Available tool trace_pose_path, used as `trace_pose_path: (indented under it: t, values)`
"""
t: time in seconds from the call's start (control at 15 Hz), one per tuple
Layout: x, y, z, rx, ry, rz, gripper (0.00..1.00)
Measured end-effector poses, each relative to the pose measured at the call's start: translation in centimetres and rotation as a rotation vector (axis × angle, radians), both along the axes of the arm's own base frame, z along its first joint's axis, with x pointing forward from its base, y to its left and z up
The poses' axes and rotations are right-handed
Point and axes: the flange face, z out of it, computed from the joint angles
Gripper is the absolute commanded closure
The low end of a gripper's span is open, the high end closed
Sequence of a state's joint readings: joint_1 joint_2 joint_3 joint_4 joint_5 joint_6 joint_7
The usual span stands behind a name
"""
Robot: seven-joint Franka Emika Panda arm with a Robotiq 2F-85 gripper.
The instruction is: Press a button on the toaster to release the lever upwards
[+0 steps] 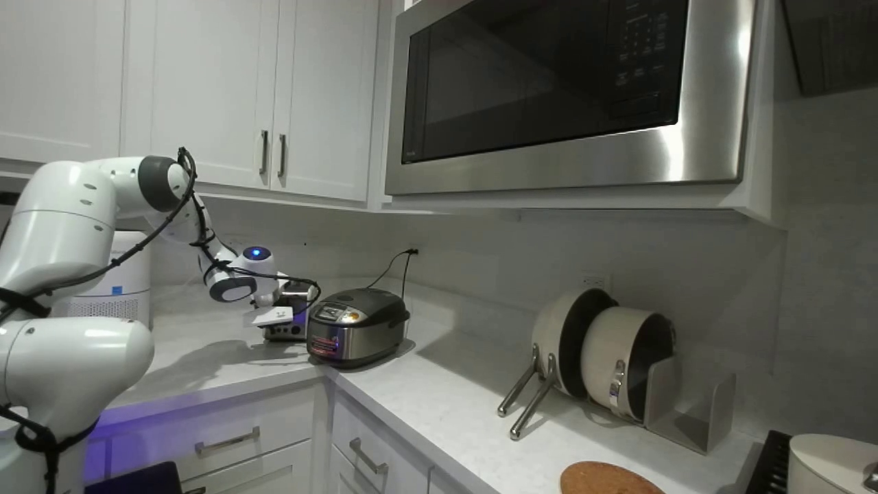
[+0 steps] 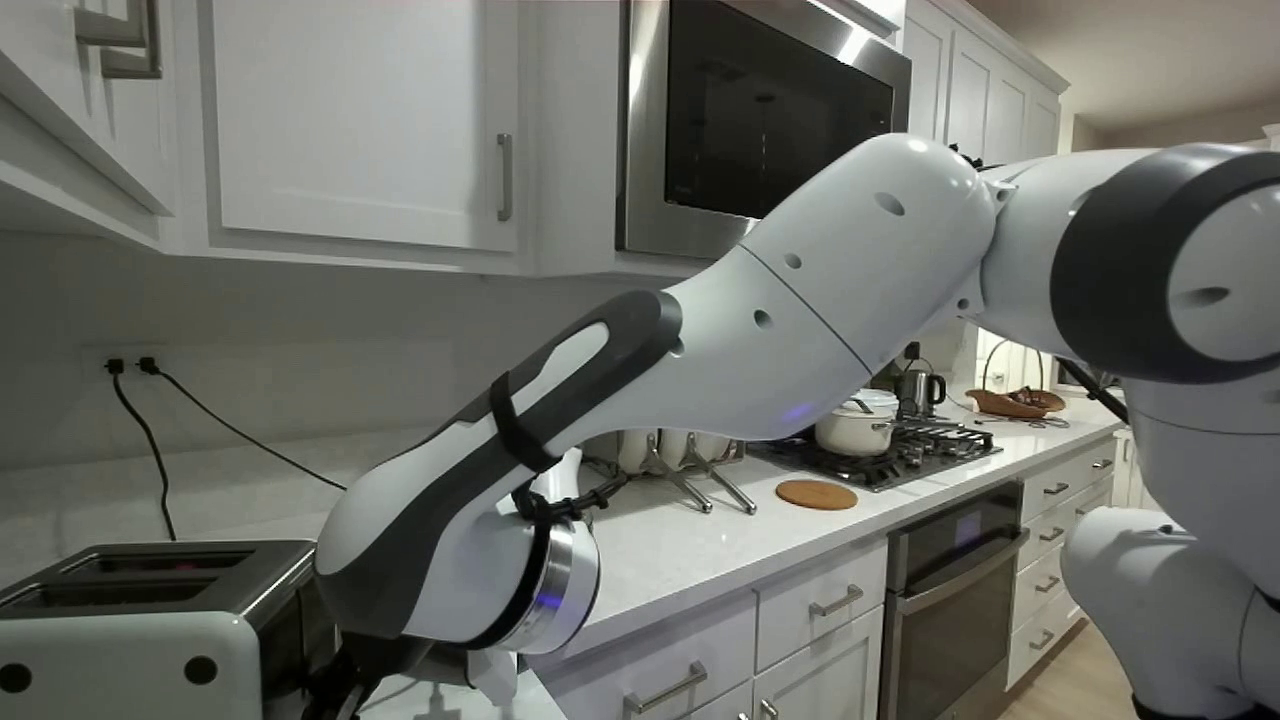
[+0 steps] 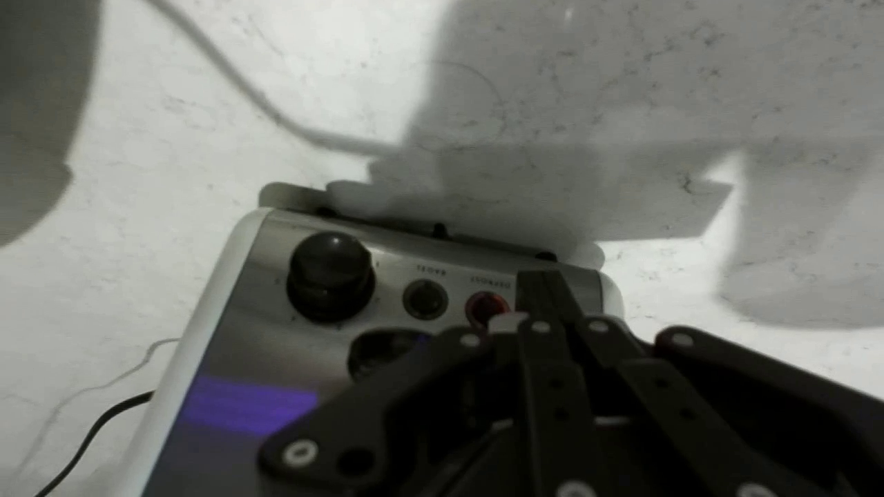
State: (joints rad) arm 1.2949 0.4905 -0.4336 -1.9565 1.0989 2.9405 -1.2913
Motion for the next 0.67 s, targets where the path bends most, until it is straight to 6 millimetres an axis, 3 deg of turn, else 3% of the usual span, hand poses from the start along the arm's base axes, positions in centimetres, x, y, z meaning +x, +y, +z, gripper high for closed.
trace_pose_path:
  t: [0.67]
  values:
    - [1.8,-1.3,0.8,0.036,0.145,0.025,1.0]
